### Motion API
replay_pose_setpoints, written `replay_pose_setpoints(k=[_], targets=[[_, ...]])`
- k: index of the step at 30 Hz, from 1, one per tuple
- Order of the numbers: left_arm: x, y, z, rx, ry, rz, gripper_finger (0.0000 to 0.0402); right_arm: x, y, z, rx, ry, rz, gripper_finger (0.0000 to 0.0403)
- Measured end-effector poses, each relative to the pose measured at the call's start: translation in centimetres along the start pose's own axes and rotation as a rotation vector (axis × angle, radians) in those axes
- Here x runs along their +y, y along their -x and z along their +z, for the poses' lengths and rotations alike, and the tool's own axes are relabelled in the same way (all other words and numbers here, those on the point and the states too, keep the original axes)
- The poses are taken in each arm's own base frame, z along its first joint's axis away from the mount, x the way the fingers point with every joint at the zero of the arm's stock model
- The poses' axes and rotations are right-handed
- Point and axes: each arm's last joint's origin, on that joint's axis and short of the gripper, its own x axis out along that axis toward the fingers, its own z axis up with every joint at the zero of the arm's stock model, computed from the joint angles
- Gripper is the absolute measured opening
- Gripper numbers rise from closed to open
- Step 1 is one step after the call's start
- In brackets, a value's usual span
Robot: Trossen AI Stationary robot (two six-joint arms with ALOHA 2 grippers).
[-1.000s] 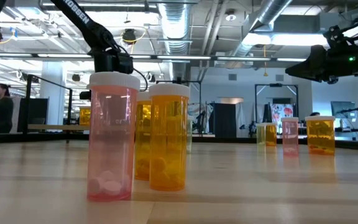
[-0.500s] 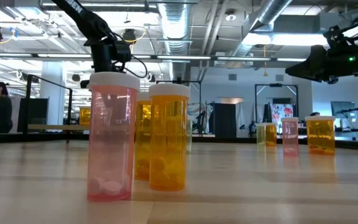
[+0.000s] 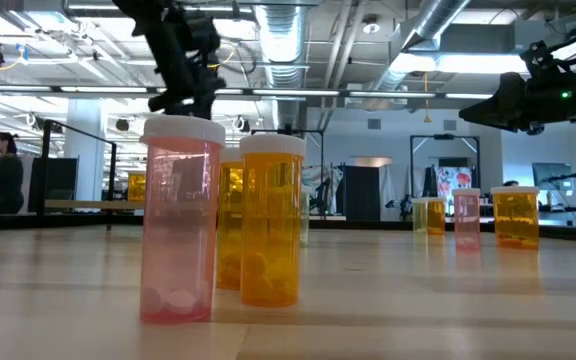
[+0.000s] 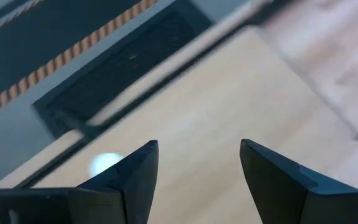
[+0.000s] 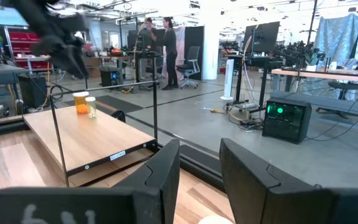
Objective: Pick and place medicine bottles onto shelf by color
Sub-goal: Put the bottom yellow pill bottle aligned with the other yellow pill bottle on the shelf
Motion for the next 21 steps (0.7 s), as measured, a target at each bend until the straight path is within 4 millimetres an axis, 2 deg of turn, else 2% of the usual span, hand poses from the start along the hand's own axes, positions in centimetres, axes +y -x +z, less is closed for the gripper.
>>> replay_pose_setpoints(k=[7,11,18,21], targets=[[-7.9,1.6,-2.2,-0.025,-0.202,-0.063,0.0213,0.0,0.0,0.0,0.000,0.000,0.000,0.0138],[-11.6,1.8,-4.4,-0.056,-0.387,-0.102,0.0213,0.0,0.0,0.0,0.001,0.000,0.000,0.0137],[-15.2,0.1,-9.1,-0.113,-0.645,-0.245,0.0213,0.0,0.0,0.0,0.000,0.000,0.000,0.0138],[-16.1,-0.5,-9.8,-0.211,-0.664,-0.290,0.0213,0.0,0.0,0.0,0.000,0.000,0.000,0.0137]])
